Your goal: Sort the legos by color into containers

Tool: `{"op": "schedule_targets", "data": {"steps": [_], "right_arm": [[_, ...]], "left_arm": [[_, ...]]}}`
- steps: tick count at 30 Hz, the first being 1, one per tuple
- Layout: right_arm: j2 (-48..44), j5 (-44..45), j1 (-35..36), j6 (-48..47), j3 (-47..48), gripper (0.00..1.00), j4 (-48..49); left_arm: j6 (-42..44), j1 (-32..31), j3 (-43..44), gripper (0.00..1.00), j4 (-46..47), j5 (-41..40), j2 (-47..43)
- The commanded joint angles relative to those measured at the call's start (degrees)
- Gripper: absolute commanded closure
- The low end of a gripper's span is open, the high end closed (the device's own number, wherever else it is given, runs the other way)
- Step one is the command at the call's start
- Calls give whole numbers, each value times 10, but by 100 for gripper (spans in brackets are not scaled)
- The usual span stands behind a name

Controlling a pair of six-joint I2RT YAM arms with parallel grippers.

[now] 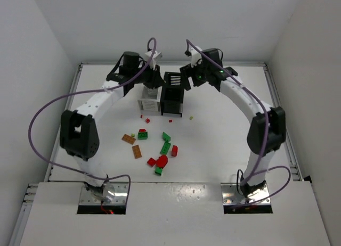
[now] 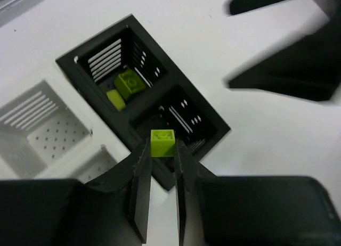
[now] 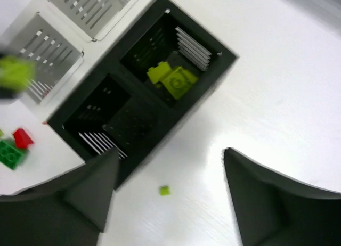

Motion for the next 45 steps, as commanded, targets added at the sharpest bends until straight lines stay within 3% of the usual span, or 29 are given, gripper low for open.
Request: {"op": "schedule_targets", "data": {"steps": [1, 10, 20, 24, 29, 34, 38, 40, 43, 45], "right_arm": [[-85, 62, -13, -20, -61, 14, 57], [-170, 16, -51, -33, -187, 11, -18], [-173, -7, -56, -40, -232, 8, -49], [-152, -7, -56, -51, -232, 10, -61], [-119, -13, -56, -51, -221, 16, -61], [-79, -17, -48, -68, -209, 26, -49], [-24, -41, -43, -62, -188, 33, -37], [-3, -50, -37, -62, -182, 38, -32], [20, -44, -23, -68, -177, 41, -3], [42, -44, -17, -76, -169, 43, -3]], "left_arm": [[-48, -8, 101, 85, 27, -26, 79], [-36, -32, 257, 81, 6, -62, 211], [-30, -43, 270, 71, 0, -80, 242], [-23, -43, 270, 53, 0, -80, 242], [-12, -43, 276, 46, 0, -59, 235], [-48, -31, 276, 46, 0, -72, 157], [-154, 18, 217, 44, 22, -72, 60], [-137, 41, 175, 39, 27, -15, 20], [-80, 73, 111, 32, 27, 7, -64], [-68, 105, 104, 24, -17, 30, -83]]}}
